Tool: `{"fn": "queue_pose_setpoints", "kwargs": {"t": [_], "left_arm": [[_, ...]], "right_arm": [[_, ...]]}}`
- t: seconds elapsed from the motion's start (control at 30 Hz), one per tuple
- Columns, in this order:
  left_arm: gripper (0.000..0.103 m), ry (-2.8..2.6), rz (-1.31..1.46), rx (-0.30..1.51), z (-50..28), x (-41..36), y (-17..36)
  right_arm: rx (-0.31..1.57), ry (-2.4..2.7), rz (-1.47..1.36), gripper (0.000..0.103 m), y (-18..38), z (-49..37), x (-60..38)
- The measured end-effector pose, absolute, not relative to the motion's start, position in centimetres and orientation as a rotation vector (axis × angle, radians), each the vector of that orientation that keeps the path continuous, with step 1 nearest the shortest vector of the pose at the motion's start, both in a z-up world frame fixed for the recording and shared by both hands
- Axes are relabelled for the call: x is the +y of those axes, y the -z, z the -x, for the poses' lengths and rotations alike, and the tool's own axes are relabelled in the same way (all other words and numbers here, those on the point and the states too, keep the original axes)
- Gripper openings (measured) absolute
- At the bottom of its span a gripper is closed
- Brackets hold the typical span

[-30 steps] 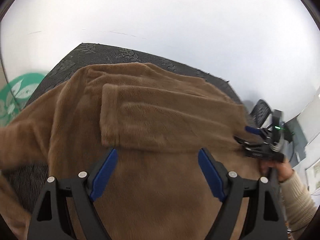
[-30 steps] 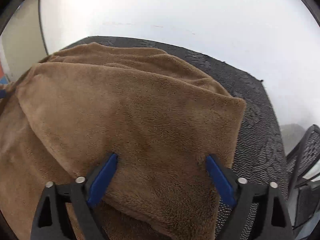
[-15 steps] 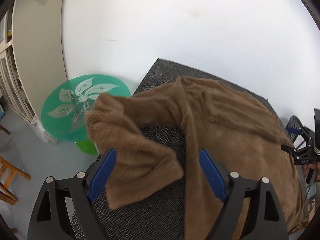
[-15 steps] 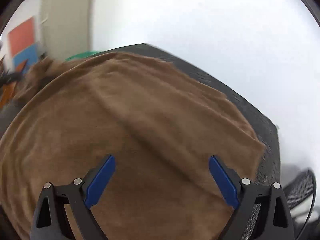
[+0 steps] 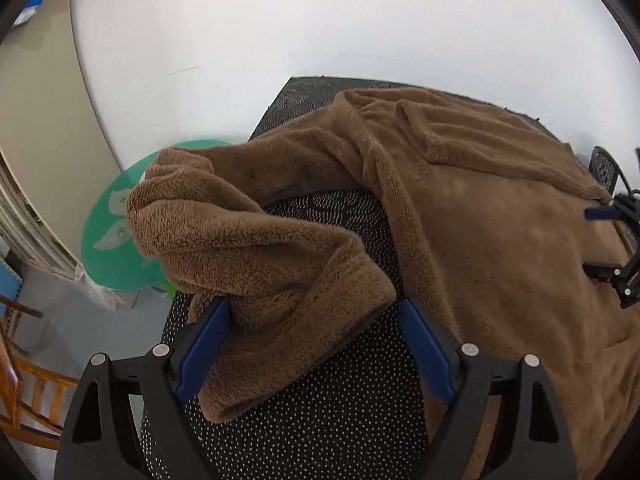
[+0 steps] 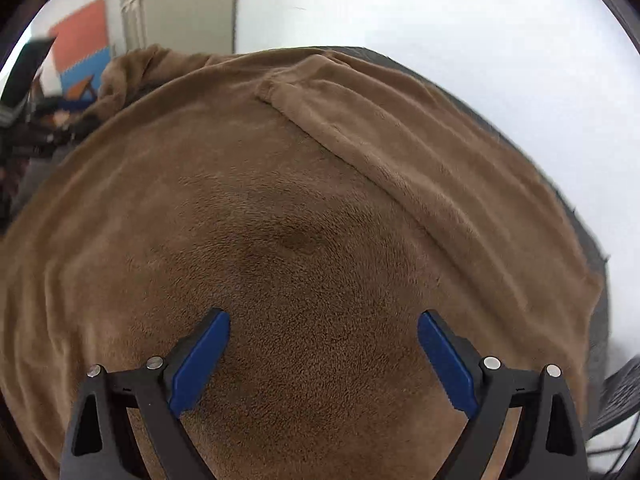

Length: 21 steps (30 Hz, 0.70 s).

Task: Fold clothes
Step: 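Pull the blanket edge with the left gripper toward the table rim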

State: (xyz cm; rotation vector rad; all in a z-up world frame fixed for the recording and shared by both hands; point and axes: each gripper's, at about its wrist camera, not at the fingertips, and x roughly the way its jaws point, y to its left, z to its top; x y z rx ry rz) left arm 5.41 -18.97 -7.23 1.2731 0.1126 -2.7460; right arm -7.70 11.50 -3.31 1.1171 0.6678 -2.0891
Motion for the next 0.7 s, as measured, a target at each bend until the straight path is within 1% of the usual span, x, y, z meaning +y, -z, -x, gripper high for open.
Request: {"fn": "queue_pose_setpoints", "kwargs": {"t": [0.07, 0.13, 0.2, 0.23, 0.27, 0.3, 0.37, 0.4, 0.43, 0.63, 0.7], "left_arm": [[0.088, 2.718, -1.287, 0.160, -5.2, -19.6, 7.5], [0.081, 2.713, -1.282, 0.193, -5.2, -20.0, 7.4], [0.063, 2.714, -1.278, 0.228, -5.2, -20.4, 7.2], [0.058, 2.717, -1.273, 0.255, -5.3, -20.7, 7.0], [0.047, 2.722, -1.261, 0.309, -5.6, -21.3, 6.8], [0.037, 2.726, -1.248, 0.369, -5.9, -21.9, 6.5], [0.029, 2.742, -1.165, 0.574, -6.9, -24.1, 5.6], [0.021, 2.752, -1.114, 0.664, -7.5, -25.0, 5.1], [0.019, 2.759, -1.052, 0.750, -8.2, -26.0, 4.5], [0.019, 2.821, -0.663, 1.103, -12.5, -30.3, -0.6], [0.019, 2.838, -0.531, 1.294, -13.8, -31.9, -1.6]], "right_arm": [[0.593, 2.106, -1.137, 0.102, 3.6, 8.4, 12.2], [0.533, 2.121, -1.131, 0.102, 3.9, 8.3, 12.6], [0.507, 2.133, -1.114, 0.102, 4.0, 8.2, 12.9], [0.508, 2.136, -1.110, 0.102, 4.0, 8.1, 12.9], [0.509, 2.138, -1.106, 0.102, 4.0, 8.1, 12.9], [0.506, 2.138, -1.105, 0.102, 4.0, 8.2, 13.0], [0.503, 2.138, -1.107, 0.102, 3.9, 8.0, 12.8], [0.503, 2.139, -1.106, 0.102, 3.9, 8.1, 12.7], [0.503, 2.139, -1.106, 0.102, 3.9, 8.0, 12.6], [0.500, 2.139, -1.106, 0.102, 3.8, 8.1, 12.5], [0.500, 2.140, -1.106, 0.102, 3.8, 8.0, 12.6]]}}
